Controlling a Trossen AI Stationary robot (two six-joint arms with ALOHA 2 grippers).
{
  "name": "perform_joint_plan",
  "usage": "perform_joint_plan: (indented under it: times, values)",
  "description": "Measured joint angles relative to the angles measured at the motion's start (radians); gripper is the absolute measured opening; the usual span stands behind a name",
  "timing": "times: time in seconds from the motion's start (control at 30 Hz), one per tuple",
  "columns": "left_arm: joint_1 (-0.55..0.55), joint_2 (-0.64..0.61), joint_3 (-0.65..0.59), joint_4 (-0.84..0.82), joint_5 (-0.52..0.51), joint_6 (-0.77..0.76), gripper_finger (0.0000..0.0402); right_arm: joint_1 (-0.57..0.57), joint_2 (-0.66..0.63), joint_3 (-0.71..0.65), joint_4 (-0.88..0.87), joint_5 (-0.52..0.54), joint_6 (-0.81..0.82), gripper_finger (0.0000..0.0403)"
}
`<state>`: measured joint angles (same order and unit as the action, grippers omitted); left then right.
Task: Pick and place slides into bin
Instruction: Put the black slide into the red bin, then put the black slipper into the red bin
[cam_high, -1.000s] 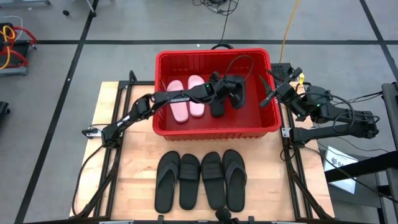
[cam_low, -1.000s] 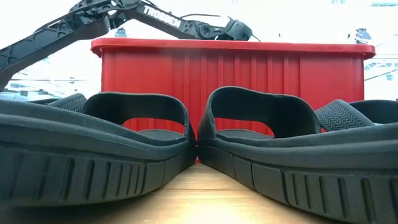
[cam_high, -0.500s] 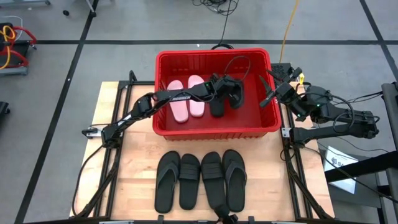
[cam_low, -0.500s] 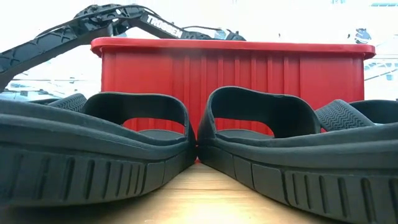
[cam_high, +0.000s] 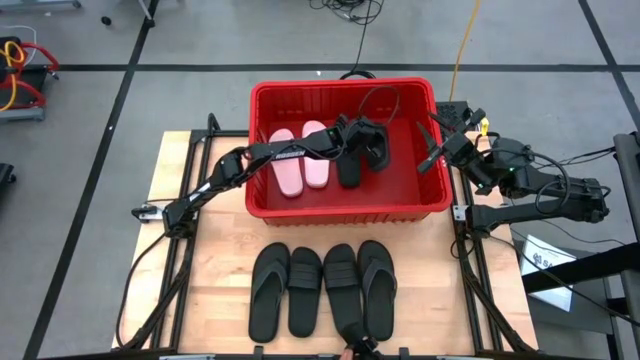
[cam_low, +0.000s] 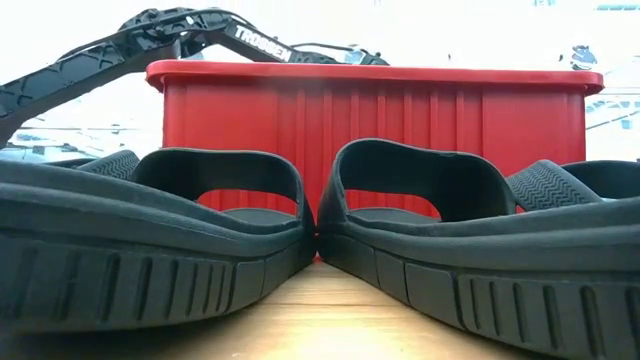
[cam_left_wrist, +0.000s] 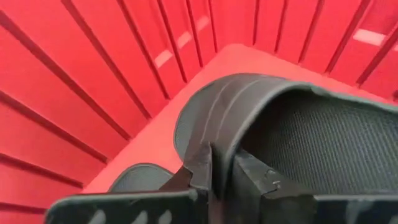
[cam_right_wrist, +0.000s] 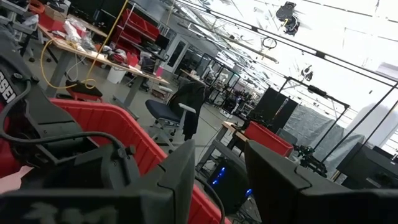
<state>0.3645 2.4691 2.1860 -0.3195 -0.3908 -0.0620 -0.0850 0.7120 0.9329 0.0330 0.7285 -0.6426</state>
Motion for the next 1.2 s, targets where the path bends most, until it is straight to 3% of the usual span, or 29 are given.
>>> perform_joint_plan:
  times: [0.43,0.87,1.2]
  values:
    - [0.002,0.0,0.0,-0.014,0.051,0.007,0.0095,0.0,0.0,0.0,0.0,0.0,-0.001,0.013]
    - [0.003,0.0,0.007,-0.036,0.053,0.016,0.0104,0.0,0.0,0.0,0.0,0.001,-0.01,0.013]
    - [-0.024,-0.072,0.167,-0.314,0.053,0.105,0.0104,0.0,0.0,0.0,-0.005,0.003,-0.025,0.013]
